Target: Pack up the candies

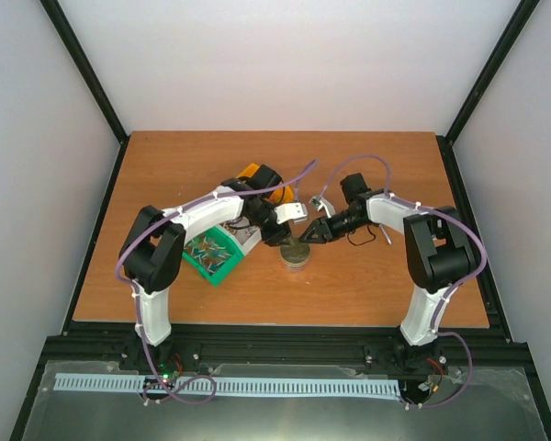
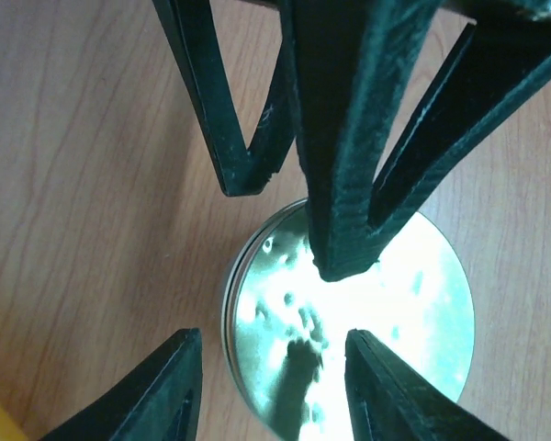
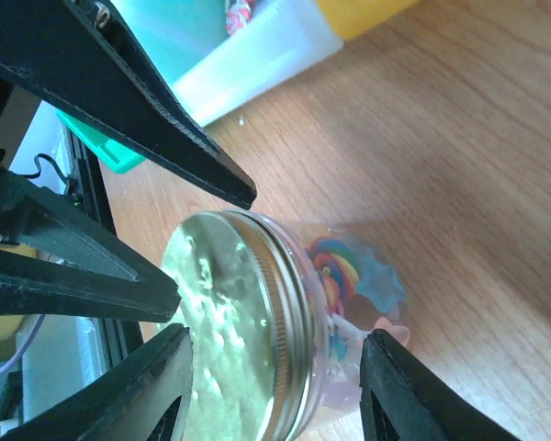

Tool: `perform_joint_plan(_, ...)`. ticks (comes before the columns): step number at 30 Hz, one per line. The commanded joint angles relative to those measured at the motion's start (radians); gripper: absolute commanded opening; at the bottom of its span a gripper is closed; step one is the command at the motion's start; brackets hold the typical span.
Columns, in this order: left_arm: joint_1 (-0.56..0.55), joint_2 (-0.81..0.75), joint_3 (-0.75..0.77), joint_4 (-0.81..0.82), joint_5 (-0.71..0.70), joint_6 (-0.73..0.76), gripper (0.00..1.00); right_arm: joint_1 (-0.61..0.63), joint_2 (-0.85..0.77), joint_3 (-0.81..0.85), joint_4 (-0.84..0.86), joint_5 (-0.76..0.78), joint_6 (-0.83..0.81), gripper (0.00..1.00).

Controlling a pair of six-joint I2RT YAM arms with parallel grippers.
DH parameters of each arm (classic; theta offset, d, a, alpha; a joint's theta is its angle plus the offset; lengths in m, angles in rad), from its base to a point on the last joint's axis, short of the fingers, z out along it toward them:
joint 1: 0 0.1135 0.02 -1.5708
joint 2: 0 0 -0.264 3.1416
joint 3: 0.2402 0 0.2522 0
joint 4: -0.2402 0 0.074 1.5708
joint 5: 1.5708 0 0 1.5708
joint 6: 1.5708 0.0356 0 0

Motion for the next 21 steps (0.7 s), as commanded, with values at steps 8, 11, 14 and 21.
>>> perform_joint_plan(8,0.001,-0.197,-0.075,0.036,-0.024,0.08,0.38,0.006,-0.065,0.036,-0.012,0.041,-0.03,0.37)
perform_joint_plan(11,-0.001,-0.195,-0.082,0.036,-0.019,0.086,0.35,0.006,-0.047,0.036,-0.01,0.041,-0.029,0.32)
perform_joint_plan(14,-0.007,-0.166,-0.081,0.046,-0.02,0.082,0.31,0.008,-0.035,0.03,0.002,0.043,-0.023,0.3)
perform_joint_plan(21,-0.056,-0.11,-0.124,0.126,-0.112,0.071,0.25,0.008,0.013,0.012,0.015,0.055,-0.029,0.25)
